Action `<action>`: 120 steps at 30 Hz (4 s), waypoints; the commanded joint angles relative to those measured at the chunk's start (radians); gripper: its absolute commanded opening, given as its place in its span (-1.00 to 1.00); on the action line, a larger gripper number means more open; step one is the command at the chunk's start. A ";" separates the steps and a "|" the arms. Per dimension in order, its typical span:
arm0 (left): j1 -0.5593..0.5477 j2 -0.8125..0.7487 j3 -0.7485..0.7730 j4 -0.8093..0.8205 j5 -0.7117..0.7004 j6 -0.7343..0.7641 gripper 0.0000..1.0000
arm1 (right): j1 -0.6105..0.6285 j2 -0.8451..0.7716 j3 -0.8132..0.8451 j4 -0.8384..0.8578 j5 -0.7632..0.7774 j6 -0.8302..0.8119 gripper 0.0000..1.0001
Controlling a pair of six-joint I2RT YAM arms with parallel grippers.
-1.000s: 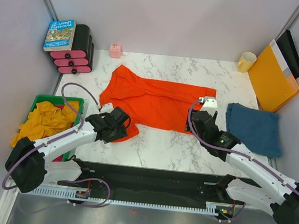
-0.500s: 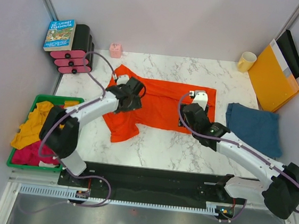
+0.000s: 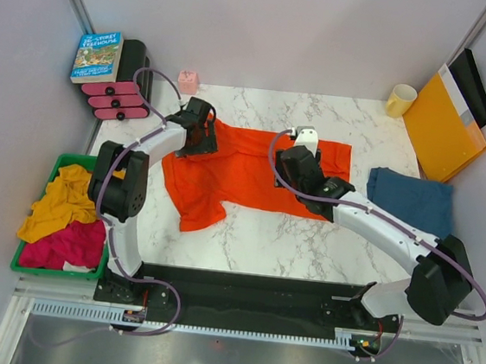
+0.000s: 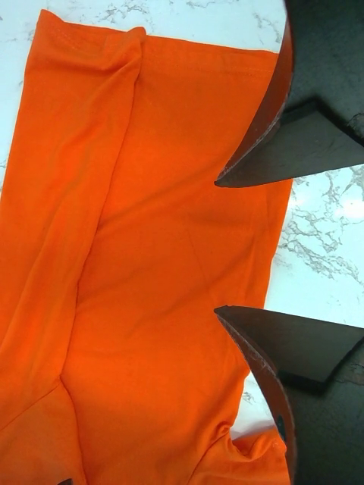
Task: Fold and stack the t-shirts
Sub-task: Fold the flattened tshirt in 1/3 of the way
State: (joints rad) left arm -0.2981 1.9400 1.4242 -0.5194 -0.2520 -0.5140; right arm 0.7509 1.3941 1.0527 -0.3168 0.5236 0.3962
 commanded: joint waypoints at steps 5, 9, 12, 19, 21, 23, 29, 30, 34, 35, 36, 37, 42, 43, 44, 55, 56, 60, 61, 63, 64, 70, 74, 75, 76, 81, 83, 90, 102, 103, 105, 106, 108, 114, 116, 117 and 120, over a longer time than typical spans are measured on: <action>0.002 0.016 0.050 0.134 0.129 0.170 0.37 | 0.002 0.072 0.082 0.021 -0.008 -0.026 0.41; 0.004 0.040 0.068 0.118 0.152 0.169 0.00 | 0.002 0.100 0.107 0.022 -0.007 -0.037 0.42; 0.004 0.013 0.024 0.127 0.145 0.138 -0.01 | 0.004 0.118 0.124 0.024 -0.004 -0.045 0.41; -0.001 0.011 -0.036 0.167 0.175 0.146 -0.02 | 0.002 0.155 0.139 0.031 -0.025 -0.033 0.41; 0.001 0.025 -0.031 0.170 0.181 0.147 -0.04 | 0.002 0.163 0.141 0.033 -0.030 -0.030 0.41; -0.001 0.042 -0.021 0.170 0.177 0.160 -0.08 | 0.002 0.167 0.145 0.033 -0.030 -0.030 0.41; 0.001 0.092 0.033 0.156 0.195 0.164 -0.65 | 0.002 0.166 0.141 0.033 -0.025 -0.030 0.42; 0.001 0.100 0.036 0.156 0.194 0.163 -0.69 | 0.002 0.164 0.136 0.032 -0.025 -0.031 0.41; 0.001 0.097 0.038 0.153 0.183 0.161 -0.79 | 0.004 0.158 0.124 0.031 -0.016 -0.033 0.41; 0.001 0.093 0.038 0.153 0.178 0.161 -0.84 | 0.004 0.158 0.121 0.031 -0.017 -0.031 0.41; 0.001 0.089 0.038 0.153 0.175 0.161 -0.88 | 0.004 0.160 0.119 0.031 -0.017 -0.031 0.41; 0.002 0.085 0.038 0.153 0.171 0.161 -0.95 | 0.002 0.158 0.118 0.031 -0.017 -0.028 0.41; 0.005 0.042 0.036 0.185 0.125 0.158 -0.96 | 0.004 0.160 0.116 0.031 -0.030 -0.023 0.41; 0.007 0.037 0.042 0.190 0.125 0.158 -0.96 | 0.002 0.160 0.116 0.031 -0.030 -0.022 0.41; 0.010 0.034 0.062 0.188 0.123 0.160 -0.97 | 0.002 0.160 0.116 0.031 -0.030 -0.020 0.41; 0.065 0.082 0.159 0.170 0.123 0.146 -0.96 | 0.002 0.164 0.099 0.033 -0.039 -0.008 0.40; 0.068 0.089 0.177 0.167 0.122 0.146 -0.96 | 0.002 0.163 0.098 0.033 -0.040 -0.007 0.40; 0.088 0.149 0.245 0.150 0.128 0.146 -0.96 | 0.004 0.166 0.092 0.035 -0.039 -0.005 0.41; 0.091 0.160 0.268 0.144 0.126 0.144 -0.96 | 0.002 0.164 0.089 0.032 -0.039 -0.003 0.40; 0.102 0.181 0.292 0.137 0.134 0.143 -0.96 | 0.002 0.166 0.084 0.033 -0.039 -0.005 0.41; 0.105 0.207 0.317 0.134 0.135 0.141 -0.96 | 0.002 0.169 0.081 0.032 -0.039 -0.007 0.41; 0.109 0.275 0.364 0.098 0.131 0.114 -0.44 | 0.002 0.174 0.067 0.032 -0.037 -0.010 0.40; 0.108 0.264 0.364 0.091 0.114 0.080 0.16 | 0.002 0.177 0.064 0.032 -0.046 -0.005 0.40; 0.108 0.255 0.364 0.091 0.114 0.080 0.23 | 0.002 0.181 0.067 0.031 -0.051 -0.005 0.40; 0.108 0.249 0.364 0.091 0.114 0.080 0.25 | 0.004 0.183 0.067 0.033 -0.056 -0.002 0.40; 0.093 0.166 0.291 0.104 0.128 0.069 0.25 | 0.002 0.194 0.073 0.045 -0.071 0.004 0.40; 0.074 0.139 0.245 0.140 0.143 0.069 0.19 | 0.002 0.200 0.073 0.053 -0.074 0.007 0.40; 0.008 0.065 0.039 0.251 0.186 0.048 0.02 | 0.002 0.209 0.066 0.074 -0.105 0.023 0.40; -0.026 0.108 0.102 0.265 0.131 0.091 0.01 | 0.002 0.189 0.038 0.076 -0.100 0.016 0.40; -0.023 0.120 0.119 0.245 0.119 0.097 -0.01 | 0.002 0.189 0.036 0.077 -0.096 0.015 0.39; -0.015 0.134 0.151 0.243 0.120 0.097 -0.02 | 0.002 0.189 0.035 0.076 -0.097 0.013 0.40; -0.009 0.139 0.159 0.242 0.122 0.094 -0.02 | 0.002 0.187 0.032 0.076 -0.093 0.012 0.39; -0.004 0.164 0.194 0.228 0.123 0.095 -0.02 | 0.002 0.189 0.030 0.076 -0.089 0.010 0.39; 0.020 0.226 0.263 0.185 0.106 0.098 -0.03 | 0.002 0.189 0.033 0.071 -0.074 -0.002 0.39; 0.036 0.232 0.283 0.170 0.105 0.095 -0.05 | 0.001 0.195 0.033 0.071 -0.071 -0.005 0.40; 0.039 0.229 0.285 0.173 0.100 0.098 -0.05 | 0.002 0.197 0.033 0.071 -0.073 -0.007 0.40; 0.068 0.246 0.317 0.173 0.080 0.129 -0.03 | 0.002 0.203 0.036 0.071 -0.074 -0.007 0.40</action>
State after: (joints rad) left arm -0.2672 2.1677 1.6650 -0.3328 -0.1295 -0.4343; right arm 0.7509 1.6032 1.0866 -0.2653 0.4271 0.3958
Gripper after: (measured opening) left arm 0.477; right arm 0.698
